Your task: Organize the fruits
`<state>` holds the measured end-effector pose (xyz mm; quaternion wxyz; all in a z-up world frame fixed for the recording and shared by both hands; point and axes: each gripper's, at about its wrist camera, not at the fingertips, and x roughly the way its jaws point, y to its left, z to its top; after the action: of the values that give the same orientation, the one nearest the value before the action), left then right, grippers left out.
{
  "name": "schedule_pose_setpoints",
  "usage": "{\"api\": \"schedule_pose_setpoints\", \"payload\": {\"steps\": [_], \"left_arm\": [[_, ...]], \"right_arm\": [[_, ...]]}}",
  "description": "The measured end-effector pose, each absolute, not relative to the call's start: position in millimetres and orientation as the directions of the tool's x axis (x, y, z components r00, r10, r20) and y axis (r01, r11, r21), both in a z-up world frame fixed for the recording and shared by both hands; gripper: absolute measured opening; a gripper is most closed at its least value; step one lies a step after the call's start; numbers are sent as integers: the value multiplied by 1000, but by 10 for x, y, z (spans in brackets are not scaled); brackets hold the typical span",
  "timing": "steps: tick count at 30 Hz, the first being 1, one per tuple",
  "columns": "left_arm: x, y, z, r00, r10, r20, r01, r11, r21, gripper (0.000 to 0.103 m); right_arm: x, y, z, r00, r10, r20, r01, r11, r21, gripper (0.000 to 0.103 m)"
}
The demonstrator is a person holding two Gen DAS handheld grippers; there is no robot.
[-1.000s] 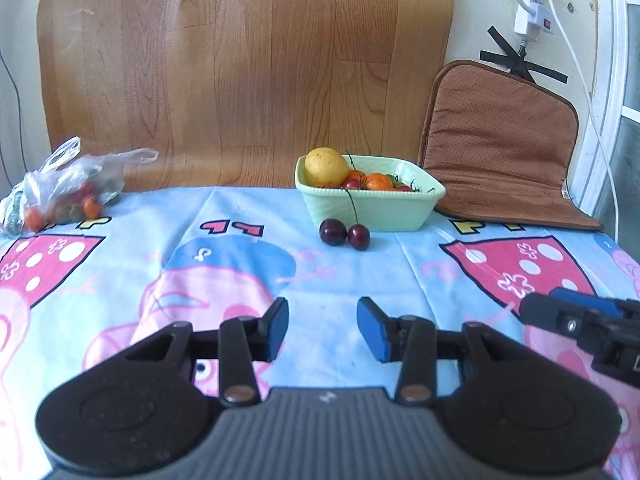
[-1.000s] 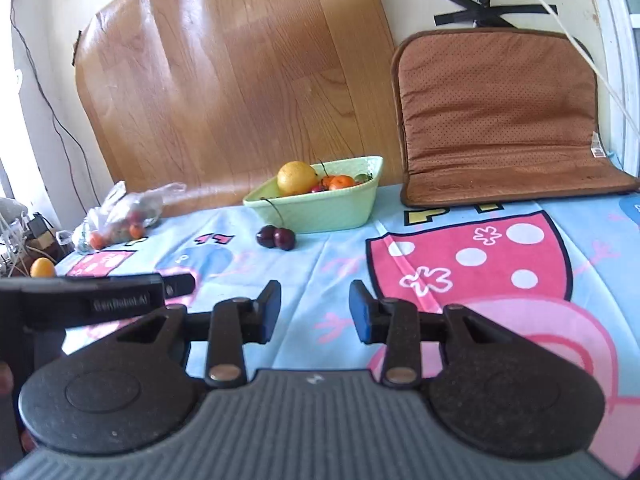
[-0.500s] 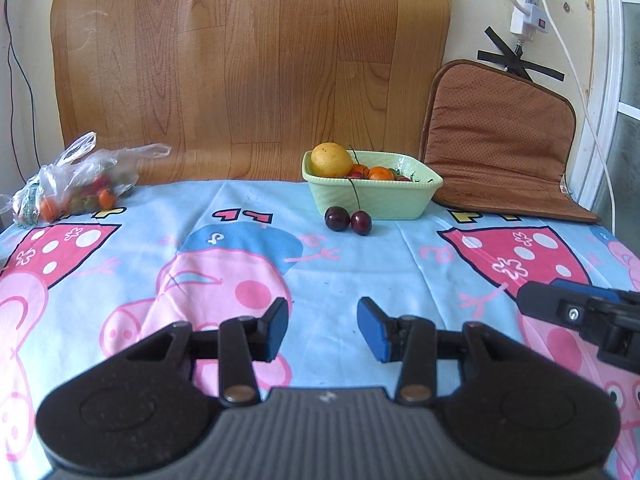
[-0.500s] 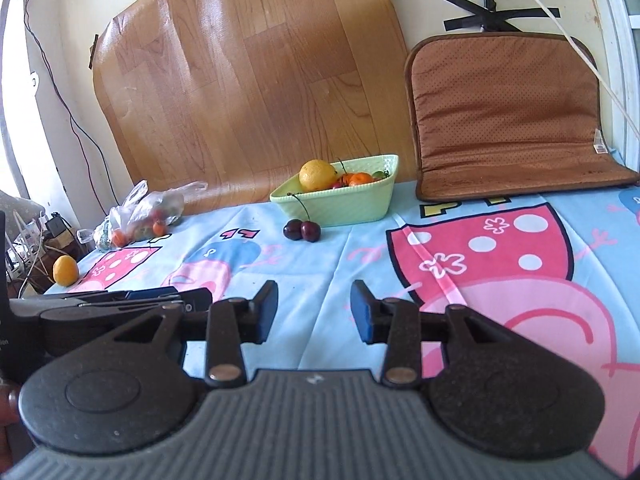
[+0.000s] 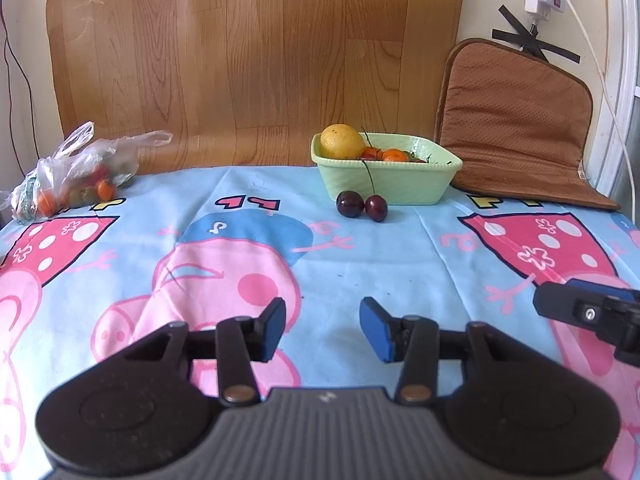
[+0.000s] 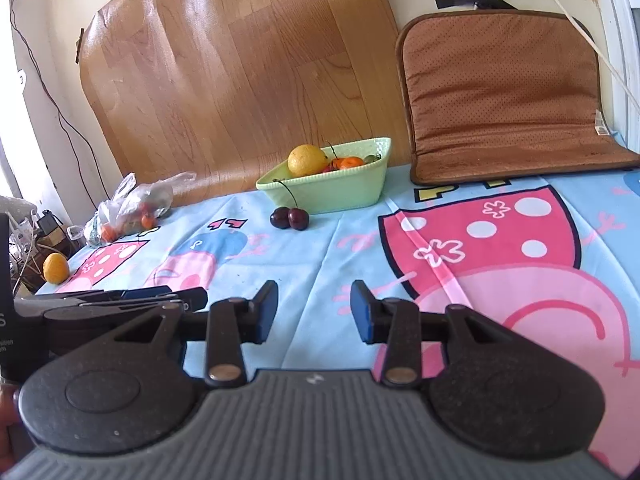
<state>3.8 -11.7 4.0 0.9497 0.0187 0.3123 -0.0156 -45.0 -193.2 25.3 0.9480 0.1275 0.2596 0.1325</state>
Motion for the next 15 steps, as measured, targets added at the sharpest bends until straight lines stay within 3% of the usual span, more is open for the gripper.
{"api": "schedule_pose_setpoints", "payload": {"steps": [15], "left_arm": [[188,-105,3,803,-1,-597,39,998,51,42]], "right_arm": [[-330,-1939,231,823,305,-479,-169,937,307,43]]}}
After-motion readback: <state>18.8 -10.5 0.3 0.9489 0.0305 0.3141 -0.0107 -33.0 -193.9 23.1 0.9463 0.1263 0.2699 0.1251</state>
